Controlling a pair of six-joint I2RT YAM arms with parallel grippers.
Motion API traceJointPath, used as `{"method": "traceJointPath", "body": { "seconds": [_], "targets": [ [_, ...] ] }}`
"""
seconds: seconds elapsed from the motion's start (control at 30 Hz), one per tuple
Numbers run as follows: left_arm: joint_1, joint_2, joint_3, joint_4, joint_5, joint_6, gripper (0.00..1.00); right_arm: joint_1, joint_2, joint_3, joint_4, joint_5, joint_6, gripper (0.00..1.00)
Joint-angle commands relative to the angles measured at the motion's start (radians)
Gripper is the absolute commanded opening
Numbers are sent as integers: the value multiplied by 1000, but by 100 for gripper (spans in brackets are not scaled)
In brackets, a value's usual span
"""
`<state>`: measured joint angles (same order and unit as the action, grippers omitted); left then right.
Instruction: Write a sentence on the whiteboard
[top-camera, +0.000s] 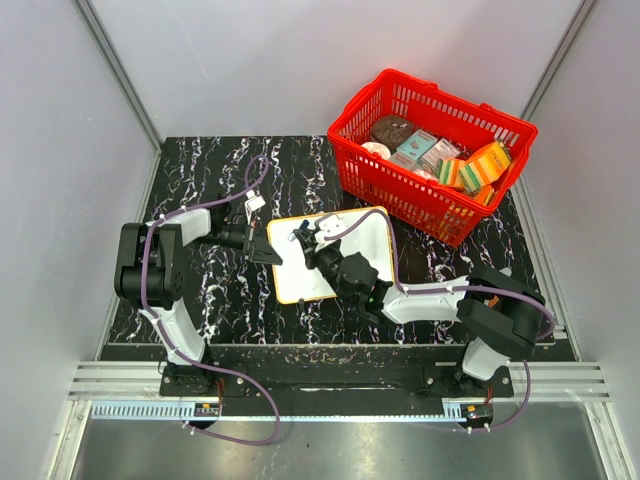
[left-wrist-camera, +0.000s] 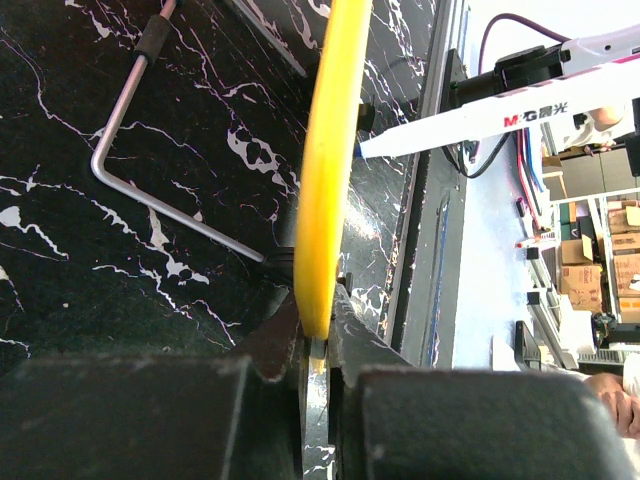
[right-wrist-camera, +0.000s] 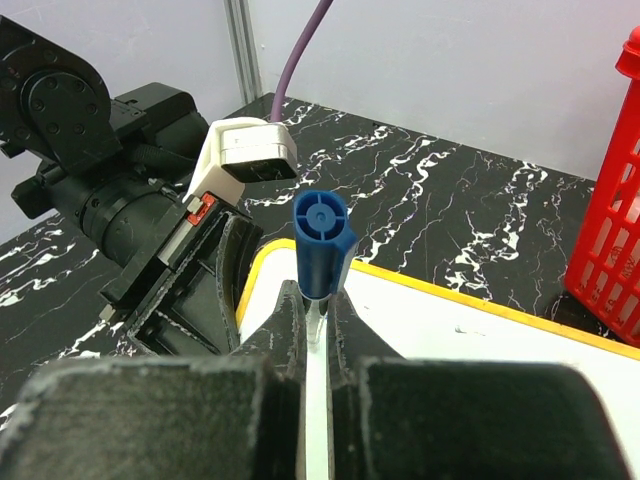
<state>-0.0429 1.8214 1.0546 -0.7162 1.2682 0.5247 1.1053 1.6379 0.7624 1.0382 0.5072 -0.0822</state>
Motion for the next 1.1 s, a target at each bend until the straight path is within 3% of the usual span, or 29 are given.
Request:
{"method": "traceJointPath", "body": {
  "seconds": [0.0, 0.43, 0.7, 1.07],
  "targets": [
    [-11, 15, 24, -3, -127, 54, 0, 5, -35, -14, -40, 36, 1, 0],
    [-11, 15, 18, -12, -133, 66, 0, 5, -41, -21, 11, 132, -14, 0],
    [-11, 16, 19, -15, -135, 64, 0, 4, -98, -43, 29, 59, -11, 0],
    [-11, 21, 22, -15, -135, 61, 0, 4, -89, -48, 102, 102, -60, 0]
  ]
}}
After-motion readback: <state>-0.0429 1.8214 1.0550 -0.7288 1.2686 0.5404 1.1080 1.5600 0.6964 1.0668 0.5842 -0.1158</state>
